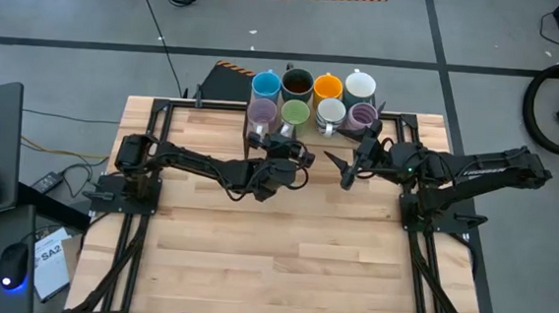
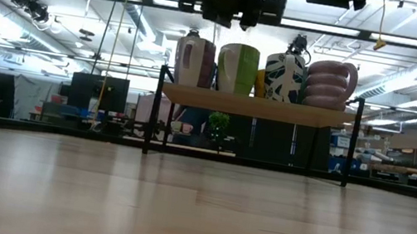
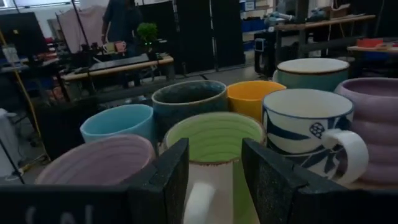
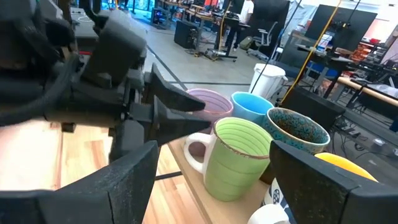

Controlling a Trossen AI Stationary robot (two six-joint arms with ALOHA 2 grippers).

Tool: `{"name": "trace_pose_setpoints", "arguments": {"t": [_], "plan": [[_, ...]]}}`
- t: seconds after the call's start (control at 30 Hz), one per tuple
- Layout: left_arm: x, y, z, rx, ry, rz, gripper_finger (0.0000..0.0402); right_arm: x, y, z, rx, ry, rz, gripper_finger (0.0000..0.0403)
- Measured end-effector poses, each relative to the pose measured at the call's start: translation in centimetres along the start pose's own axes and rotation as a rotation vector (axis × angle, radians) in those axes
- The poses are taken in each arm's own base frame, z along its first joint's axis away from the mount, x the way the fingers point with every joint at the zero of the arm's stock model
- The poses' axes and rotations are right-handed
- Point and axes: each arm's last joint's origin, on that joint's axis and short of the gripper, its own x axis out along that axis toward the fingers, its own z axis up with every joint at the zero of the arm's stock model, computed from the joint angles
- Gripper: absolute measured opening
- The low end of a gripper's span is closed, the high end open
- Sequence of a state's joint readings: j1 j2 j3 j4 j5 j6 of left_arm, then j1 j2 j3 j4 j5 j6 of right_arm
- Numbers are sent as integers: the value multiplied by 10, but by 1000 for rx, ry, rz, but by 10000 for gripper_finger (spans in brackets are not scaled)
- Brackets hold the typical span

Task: Place coffee mugs
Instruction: Adjust the green mug

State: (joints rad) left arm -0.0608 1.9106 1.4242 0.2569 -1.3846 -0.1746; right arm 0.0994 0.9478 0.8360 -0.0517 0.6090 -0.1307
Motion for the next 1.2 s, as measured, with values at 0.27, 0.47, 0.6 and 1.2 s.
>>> {"name": "trace_pose_setpoints", "arguments": {"t": [0.27, 0.47, 0.6, 1.2], "plan": [[-4, 2, -17, -25, 57, -38, 153, 1, -2, 0, 9, -4, -10, 315], [-4, 4, -20, -13, 67, -35, 153, 1, -2, 1, 11, -5, -10, 315], [-4, 4, -21, -7, 71, -36, 153, 1, -2, 1, 33, -7, -10, 315], [14, 10, -28, -6, 142, -60, 153, 1, -2, 1, 40, -7, -10, 315]]}}
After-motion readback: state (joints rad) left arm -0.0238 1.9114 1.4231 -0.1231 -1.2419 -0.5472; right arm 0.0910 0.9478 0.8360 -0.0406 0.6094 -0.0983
